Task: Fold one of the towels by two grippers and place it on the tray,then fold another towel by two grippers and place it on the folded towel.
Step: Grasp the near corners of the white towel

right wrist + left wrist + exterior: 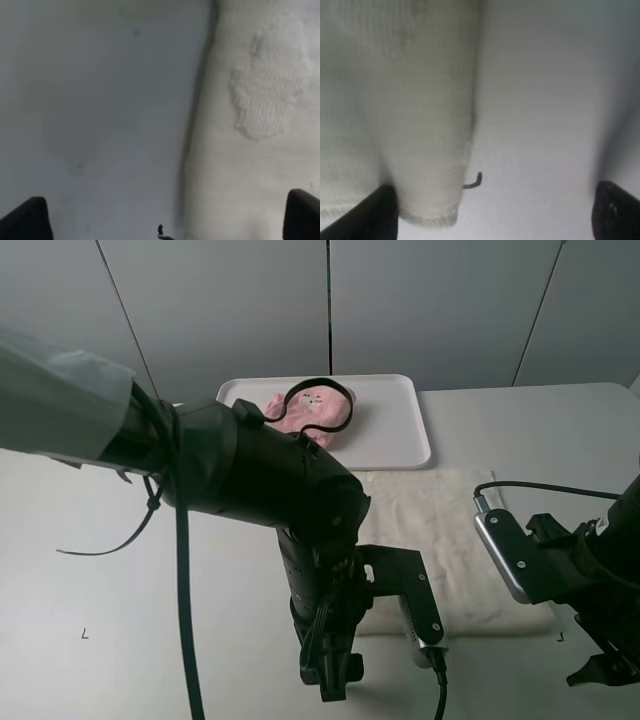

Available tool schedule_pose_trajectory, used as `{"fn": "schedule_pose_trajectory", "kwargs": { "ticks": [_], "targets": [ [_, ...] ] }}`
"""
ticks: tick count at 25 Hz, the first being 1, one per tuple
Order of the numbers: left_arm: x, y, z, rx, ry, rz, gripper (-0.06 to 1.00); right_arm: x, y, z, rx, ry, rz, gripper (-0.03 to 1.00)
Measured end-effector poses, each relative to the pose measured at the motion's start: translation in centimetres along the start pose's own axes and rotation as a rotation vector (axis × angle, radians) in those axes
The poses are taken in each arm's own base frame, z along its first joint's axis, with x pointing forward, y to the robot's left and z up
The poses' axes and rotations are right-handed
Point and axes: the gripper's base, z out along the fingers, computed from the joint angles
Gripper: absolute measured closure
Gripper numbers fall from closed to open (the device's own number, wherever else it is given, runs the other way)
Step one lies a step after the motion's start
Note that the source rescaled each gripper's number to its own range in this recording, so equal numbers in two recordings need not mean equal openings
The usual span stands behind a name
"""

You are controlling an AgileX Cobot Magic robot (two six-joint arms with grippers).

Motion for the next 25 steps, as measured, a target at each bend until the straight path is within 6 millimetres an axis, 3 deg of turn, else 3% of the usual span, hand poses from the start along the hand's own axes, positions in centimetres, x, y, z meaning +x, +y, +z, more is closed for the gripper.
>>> {"fn": "schedule_pose_trajectory", "kwargs": {
  "ticks": [8, 14, 16, 22, 25],
  "targets": [
    [0.0, 0.0, 0.0, 0.000, 0.000, 0.000, -0.05, 0.5, -0.2, 1.2, -0.007, 0.049, -0.052, -0.03],
    [0.0, 0.0, 0.0, 0.000, 0.000, 0.000, -0.05, 0.9, 0.8, 2.3, 0.013, 0.071, -0.082, 0.00],
    [0.0, 0.0, 0.0, 0.000, 0.000, 0.000, -0.05, 1.0, 0.8, 2.3, 0.033, 0.072, -0.081, 0.09],
    [0.0, 0.0, 0.0, 0.000, 0.000, 0.000, -0.05, 1.0, 0.5, 2.5, 0.060, 0.071, -0.073, 0.51],
    [0.0, 0.0, 0.0, 0.000, 0.001, 0.000, -0.05, 1.0, 0.4, 2.6, 0.058, 0.071, -0.070, 0.56]
  ]
}}
